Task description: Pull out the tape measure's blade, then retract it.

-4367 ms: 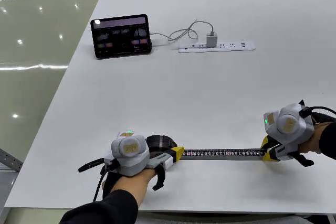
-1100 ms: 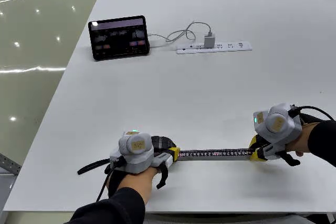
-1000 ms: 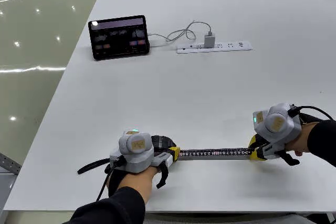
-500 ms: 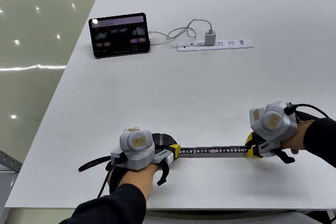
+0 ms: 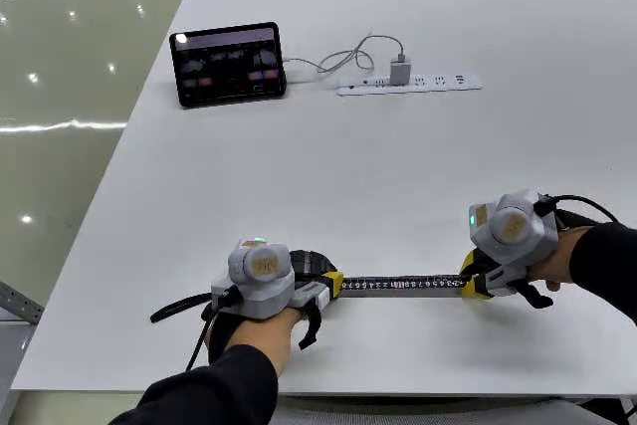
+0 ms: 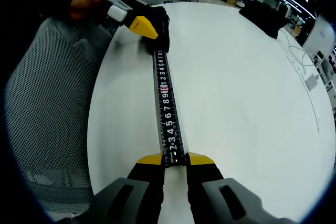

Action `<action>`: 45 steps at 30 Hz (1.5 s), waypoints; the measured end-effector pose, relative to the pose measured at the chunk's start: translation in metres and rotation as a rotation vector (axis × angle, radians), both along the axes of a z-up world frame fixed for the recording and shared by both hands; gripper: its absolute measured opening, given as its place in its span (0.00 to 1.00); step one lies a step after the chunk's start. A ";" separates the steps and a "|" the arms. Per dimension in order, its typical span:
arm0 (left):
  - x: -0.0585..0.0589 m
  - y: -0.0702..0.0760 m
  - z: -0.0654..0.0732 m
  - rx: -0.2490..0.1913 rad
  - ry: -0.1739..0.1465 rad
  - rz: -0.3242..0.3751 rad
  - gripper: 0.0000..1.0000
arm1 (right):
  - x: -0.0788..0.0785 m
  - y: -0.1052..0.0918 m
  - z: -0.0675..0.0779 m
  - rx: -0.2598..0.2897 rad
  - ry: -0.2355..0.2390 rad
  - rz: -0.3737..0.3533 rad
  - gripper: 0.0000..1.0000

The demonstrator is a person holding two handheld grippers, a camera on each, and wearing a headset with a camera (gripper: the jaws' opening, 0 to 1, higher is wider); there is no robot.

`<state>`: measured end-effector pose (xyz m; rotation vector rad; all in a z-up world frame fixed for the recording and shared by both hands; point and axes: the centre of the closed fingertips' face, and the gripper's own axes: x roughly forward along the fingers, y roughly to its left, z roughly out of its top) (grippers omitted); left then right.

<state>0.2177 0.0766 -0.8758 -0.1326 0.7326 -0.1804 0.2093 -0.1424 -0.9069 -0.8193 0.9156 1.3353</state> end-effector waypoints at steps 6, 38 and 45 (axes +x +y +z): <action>0.000 0.000 0.000 -0.002 0.000 -0.004 0.58 | 0.000 0.002 0.000 0.002 0.000 0.004 0.12; 0.000 0.000 0.000 -0.005 -0.002 -0.011 0.58 | 0.001 0.022 0.001 0.048 0.004 -0.004 0.12; 0.001 0.000 0.000 -0.008 -0.001 -0.019 0.58 | 0.000 0.026 0.000 0.049 -0.004 -0.016 0.12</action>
